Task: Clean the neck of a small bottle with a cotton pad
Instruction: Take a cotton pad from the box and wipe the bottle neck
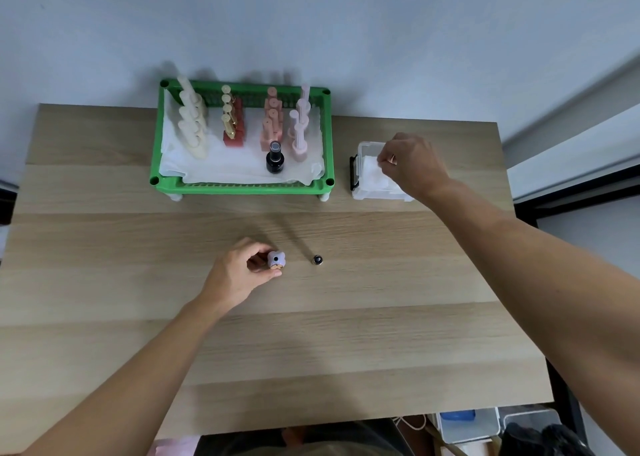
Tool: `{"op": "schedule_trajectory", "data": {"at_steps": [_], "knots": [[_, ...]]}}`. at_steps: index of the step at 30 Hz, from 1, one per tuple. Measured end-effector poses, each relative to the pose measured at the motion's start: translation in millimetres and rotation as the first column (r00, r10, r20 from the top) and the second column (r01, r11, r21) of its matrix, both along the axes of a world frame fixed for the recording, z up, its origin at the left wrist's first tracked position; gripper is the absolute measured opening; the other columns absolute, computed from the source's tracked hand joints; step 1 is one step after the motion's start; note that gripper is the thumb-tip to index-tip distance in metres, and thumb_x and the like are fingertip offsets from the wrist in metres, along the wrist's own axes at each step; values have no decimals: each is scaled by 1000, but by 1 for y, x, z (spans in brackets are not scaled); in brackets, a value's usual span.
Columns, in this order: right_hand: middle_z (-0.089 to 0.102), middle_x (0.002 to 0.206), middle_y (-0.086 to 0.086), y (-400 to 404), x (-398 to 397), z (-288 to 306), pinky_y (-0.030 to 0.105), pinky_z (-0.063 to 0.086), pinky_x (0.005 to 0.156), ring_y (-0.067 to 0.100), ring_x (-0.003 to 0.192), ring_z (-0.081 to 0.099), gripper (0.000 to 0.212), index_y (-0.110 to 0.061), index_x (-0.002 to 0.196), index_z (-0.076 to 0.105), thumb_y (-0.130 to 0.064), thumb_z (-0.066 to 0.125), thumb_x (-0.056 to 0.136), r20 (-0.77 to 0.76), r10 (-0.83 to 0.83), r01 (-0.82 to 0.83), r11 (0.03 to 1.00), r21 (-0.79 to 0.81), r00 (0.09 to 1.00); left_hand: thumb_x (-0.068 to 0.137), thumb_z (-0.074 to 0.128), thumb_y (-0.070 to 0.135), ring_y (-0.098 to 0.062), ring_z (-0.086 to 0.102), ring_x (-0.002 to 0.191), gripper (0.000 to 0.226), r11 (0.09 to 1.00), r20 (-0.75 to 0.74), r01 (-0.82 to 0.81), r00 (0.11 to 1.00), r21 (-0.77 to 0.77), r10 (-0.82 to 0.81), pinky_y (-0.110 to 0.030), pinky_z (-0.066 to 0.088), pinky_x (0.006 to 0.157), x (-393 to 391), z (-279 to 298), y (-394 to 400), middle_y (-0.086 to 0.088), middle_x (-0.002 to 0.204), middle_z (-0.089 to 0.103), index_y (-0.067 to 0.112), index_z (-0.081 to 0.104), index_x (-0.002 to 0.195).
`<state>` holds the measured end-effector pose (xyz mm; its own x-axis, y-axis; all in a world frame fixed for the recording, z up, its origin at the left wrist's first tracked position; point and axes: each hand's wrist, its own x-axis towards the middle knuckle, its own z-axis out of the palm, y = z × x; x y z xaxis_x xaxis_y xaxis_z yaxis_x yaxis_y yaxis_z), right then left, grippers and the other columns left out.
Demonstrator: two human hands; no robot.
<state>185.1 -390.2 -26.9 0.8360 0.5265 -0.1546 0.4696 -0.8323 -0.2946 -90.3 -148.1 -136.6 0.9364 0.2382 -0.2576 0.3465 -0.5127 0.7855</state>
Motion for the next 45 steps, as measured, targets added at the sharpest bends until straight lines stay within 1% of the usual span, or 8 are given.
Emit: {"op": "schedule_trajectory", "data": {"at_steps": [8, 17, 23, 26, 30, 35, 41, 45], "knots": [[78, 100, 10, 1, -2, 5, 46, 56, 84, 32, 92, 71, 18, -11, 100, 75, -12, 60, 91, -56, -4, 4, 1000, 6, 998, 70, 94, 20, -1, 64, 87, 34, 1000, -17, -10, 1000, -10, 10, -4, 43, 71, -1, 0, 0, 13, 89, 66, 27, 76, 98], [74, 104, 5, -8, -4, 3, 42, 56, 85, 27, 91, 69, 14, -16, 103, 64, -19, 58, 91, -98, 17, -10, 998, 66, 995, 70, 93, 22, 0, 63, 85, 33, 1000, -38, -15, 999, -7, 15, -3, 42, 70, -1, -1, 0, 13, 89, 66, 28, 75, 97], [73, 105, 4, -13, 0, -6, 42, 53, 89, 23, 90, 64, 32, -17, 120, 61, -20, 71, 90, -122, 18, -8, 996, 84, 992, 71, 93, 24, -3, 64, 84, 32, 1000, -55, -14, 998, -2, 14, -7, 45, 71, 0, -1, 0, 11, 90, 65, 29, 75, 98], [73, 101, 3, -12, 0, -10, 39, 52, 90, 16, 83, 60, 22, -17, 110, 71, -18, 72, 88, -108, 7, 2, 996, 86, 994, 71, 93, 22, -6, 65, 81, 34, 1000, -50, -8, 999, 0, 8, -13, 47, 71, 1, 0, -1, 10, 90, 65, 26, 76, 99], [71, 93, -4, -13, -3, -12, 33, 55, 84, 13, 85, 63, 10, -17, 96, 75, -19, 71, 87, -156, 3, 15, 993, 119, 988, 70, 93, 22, -1, 62, 85, 34, 1000, -40, -11, 999, 7, 11, -6, 44, 70, 0, 1, -1, 12, 89, 65, 26, 76, 99], [71, 95, -6, -14, -7, -13, 32, 53, 85, 15, 95, 66, 10, -20, 99, 68, -24, 65, 91, -175, 17, 7, 991, 136, 984, 70, 93, 22, 2, 62, 85, 34, 1000, -33, -6, 999, 11, 7, -5, 43, 70, 0, 1, -1, 14, 89, 64, 26, 76, 99], [63, 78, 2, -17, -8, -8, 32, 36, 59, 29, 75, 56, 9, -22, 95, 51, -30, 53, 92, -144, 30, -13, 994, 112, 989, 71, 93, 21, 4, 62, 83, 33, 1000, -26, -5, 1000, 7, 5, -4, 42, 70, -1, 1, -1, 14, 88, 64, 27, 76, 99], [67, 91, -1, -22, -12, -4, 32, 42, 69, 27, 83, 60, 10, -18, 104, 56, -25, 55, 97, -138, 40, -15, 984, 178, 990, 73, 92, 23, 2, 62, 80, 31, 1000, -34, -7, 999, 7, 7, -5, 42, 70, -1, 1, -1, 13, 88, 63, 26, 76, 99]]}}
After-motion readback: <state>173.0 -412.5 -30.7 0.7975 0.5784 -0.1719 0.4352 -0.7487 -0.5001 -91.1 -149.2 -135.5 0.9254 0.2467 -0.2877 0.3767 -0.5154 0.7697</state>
